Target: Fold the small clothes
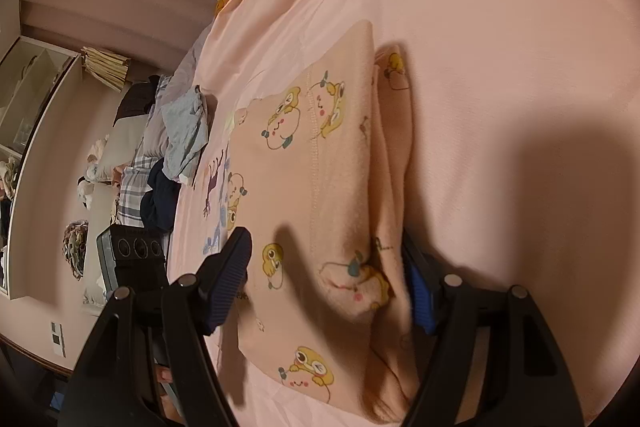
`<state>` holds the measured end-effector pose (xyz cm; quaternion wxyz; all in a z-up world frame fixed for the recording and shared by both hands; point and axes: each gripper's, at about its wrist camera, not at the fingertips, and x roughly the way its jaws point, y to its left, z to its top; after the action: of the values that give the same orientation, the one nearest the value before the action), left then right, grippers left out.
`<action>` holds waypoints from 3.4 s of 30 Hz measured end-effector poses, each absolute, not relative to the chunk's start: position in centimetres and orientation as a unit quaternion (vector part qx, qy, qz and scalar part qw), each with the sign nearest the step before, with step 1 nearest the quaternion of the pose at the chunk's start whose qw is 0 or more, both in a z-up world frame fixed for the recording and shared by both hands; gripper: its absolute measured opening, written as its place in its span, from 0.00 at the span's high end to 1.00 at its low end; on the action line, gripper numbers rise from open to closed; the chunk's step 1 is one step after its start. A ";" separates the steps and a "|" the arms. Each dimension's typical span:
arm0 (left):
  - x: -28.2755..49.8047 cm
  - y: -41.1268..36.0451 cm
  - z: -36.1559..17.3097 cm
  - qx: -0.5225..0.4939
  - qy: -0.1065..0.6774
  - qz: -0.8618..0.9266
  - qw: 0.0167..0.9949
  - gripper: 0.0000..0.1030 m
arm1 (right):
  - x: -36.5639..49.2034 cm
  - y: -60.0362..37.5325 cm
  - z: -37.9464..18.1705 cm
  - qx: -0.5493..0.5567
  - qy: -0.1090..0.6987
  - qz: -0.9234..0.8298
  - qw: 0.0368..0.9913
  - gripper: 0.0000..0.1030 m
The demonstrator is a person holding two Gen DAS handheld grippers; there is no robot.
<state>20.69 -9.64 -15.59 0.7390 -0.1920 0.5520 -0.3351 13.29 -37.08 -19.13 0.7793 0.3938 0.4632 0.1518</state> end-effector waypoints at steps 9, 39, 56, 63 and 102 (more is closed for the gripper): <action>21.2 -10.1 -15.8 -0.196 0.554 -0.338 0.735 0.43 | 14.2 -36.1 -19.3 0.380 0.466 0.157 0.783 0.31; 21.3 -11.1 -16.0 -0.167 0.550 -0.322 0.753 0.52 | 14.0 -35.9 -19.4 0.344 0.461 0.110 0.811 0.69; 21.2 -11.7 -15.6 -0.139 0.539 -0.311 0.770 0.60 | 13.7 -34.2 -17.7 0.288 0.441 0.102 0.844 0.77; 20.7 -11.5 -14.5 -0.132 0.518 -0.311 0.786 0.73 | 13.2 -33.0 -16.0 0.255 0.419 0.108 0.865 0.79; 17.0 0.9 -12.9 -0.095 0.480 -0.164 0.856 0.43 | 12.5 -25.0 -15.5 0.173 0.444 0.068 0.877 0.40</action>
<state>17.03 0.86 -12.86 0.8564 -0.0952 0.4803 -0.1642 12.49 -25.02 -15.50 0.8767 0.1733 0.4436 0.0676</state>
